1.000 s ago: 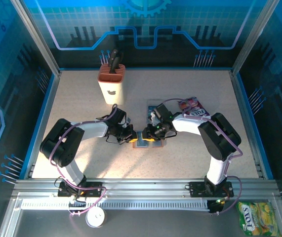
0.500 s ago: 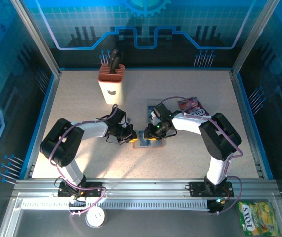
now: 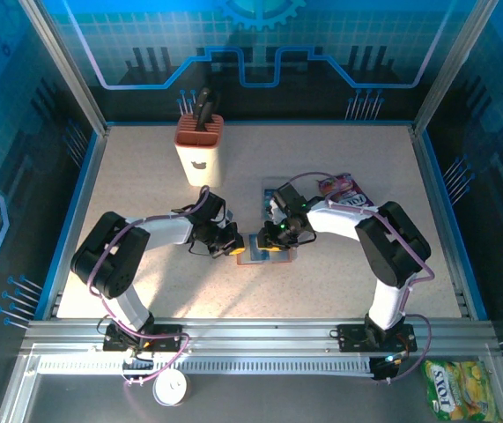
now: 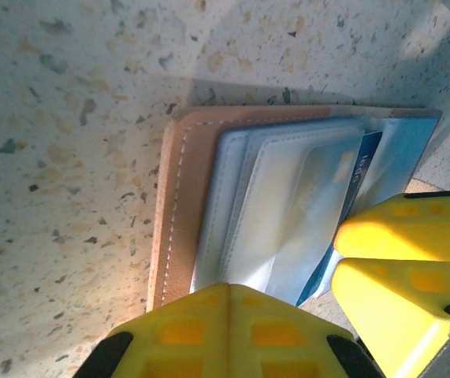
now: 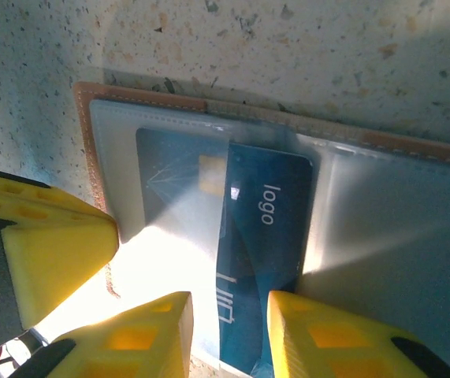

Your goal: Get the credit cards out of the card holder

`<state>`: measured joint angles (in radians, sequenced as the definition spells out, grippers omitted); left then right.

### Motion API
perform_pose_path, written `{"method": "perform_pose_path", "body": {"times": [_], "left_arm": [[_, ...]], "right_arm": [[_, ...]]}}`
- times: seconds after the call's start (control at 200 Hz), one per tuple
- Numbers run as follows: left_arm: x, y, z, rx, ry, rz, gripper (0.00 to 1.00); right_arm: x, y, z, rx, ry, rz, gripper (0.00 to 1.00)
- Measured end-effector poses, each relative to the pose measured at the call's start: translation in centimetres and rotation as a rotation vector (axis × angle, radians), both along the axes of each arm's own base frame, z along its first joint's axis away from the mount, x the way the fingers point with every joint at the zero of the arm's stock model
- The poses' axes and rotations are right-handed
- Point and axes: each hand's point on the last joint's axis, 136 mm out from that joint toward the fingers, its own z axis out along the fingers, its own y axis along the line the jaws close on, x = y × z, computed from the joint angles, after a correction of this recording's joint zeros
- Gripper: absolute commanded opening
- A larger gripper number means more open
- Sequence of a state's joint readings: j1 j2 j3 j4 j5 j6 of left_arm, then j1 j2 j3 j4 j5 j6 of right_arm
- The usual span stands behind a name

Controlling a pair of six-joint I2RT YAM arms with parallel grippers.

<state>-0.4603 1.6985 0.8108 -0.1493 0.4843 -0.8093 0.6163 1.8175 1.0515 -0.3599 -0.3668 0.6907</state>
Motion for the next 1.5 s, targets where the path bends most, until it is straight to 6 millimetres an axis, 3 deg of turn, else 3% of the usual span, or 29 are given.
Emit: {"method": "perform_pose_path", "body": {"times": [0.46, 0.59, 1.02, 1.496], "left_arm": [[0.4, -1.1, 1.4, -0.015, -0.029, -0.021, 0.05], [0.2, -1.9, 1.8, -0.020, -0.036, -0.042, 0.00], [-0.1, -1.7, -0.2, 0.018, 0.009, -0.042, 0.00], [0.1, -1.5, -0.1, 0.042, 0.011, -0.042, 0.00]], "right_arm": [[0.1, 0.0, 1.2, 0.015, -0.022, 0.000, 0.33], [0.2, 0.0, 1.6, 0.021, -0.032, -0.002, 0.33], [0.8, -0.6, 1.6, 0.026, -0.034, -0.013, 0.33], [1.0, -0.7, 0.5, 0.048, -0.003, -0.020, 0.33]]}}
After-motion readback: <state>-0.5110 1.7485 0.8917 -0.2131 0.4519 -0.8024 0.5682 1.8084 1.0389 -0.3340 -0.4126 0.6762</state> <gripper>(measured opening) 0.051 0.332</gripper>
